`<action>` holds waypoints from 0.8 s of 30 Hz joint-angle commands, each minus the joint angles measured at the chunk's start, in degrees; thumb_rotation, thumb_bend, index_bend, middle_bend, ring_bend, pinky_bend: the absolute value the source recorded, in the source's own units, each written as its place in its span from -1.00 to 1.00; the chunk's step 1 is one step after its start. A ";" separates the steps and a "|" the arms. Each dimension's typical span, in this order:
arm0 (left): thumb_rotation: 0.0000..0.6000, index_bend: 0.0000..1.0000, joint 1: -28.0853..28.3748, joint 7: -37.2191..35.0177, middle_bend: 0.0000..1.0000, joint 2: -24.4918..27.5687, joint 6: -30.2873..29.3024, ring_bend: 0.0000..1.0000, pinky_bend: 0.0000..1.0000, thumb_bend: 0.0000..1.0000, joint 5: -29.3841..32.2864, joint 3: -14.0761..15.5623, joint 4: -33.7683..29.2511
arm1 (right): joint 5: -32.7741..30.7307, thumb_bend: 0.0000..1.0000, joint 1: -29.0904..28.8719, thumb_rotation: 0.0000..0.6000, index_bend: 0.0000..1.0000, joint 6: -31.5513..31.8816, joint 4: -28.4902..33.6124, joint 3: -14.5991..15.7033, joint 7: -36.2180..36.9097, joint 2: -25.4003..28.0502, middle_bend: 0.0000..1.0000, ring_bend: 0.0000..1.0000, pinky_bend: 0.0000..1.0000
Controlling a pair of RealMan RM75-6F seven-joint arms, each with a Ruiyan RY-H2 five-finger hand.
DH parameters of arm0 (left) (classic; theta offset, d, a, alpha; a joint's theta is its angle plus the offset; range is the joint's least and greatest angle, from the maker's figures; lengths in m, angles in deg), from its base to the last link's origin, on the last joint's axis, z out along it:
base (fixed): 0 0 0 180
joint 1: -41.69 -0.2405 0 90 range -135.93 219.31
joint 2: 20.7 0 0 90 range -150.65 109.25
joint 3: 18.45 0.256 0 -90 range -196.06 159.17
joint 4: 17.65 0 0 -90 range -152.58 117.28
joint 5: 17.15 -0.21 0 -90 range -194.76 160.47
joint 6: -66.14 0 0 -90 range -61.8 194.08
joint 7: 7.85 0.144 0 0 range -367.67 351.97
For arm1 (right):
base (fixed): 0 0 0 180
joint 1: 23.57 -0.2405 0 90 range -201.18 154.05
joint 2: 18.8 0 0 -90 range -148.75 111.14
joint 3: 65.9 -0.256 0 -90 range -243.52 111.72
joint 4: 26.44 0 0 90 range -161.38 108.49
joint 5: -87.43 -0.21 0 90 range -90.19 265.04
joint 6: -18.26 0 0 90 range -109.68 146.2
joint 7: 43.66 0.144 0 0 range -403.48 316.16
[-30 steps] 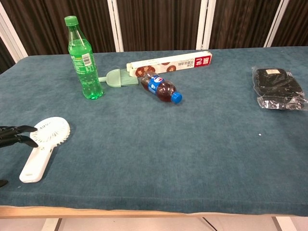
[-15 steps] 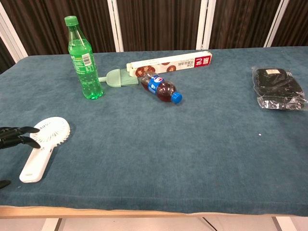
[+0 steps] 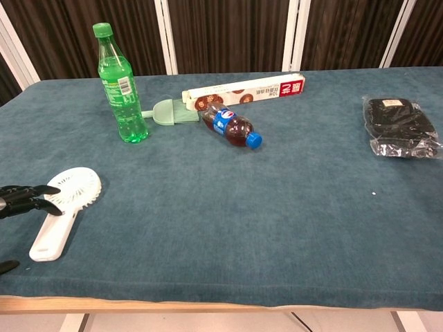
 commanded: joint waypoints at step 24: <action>1.00 -0.53 0.12 -1.36 -1.00 1.74 -2.72 -1.00 -0.92 -0.21 -1.91 0.17 -2.51 | -0.06 -0.47 0.06 1.00 -1.00 0.22 0.02 -0.10 0.09 0.03 -1.00 -1.00 -1.00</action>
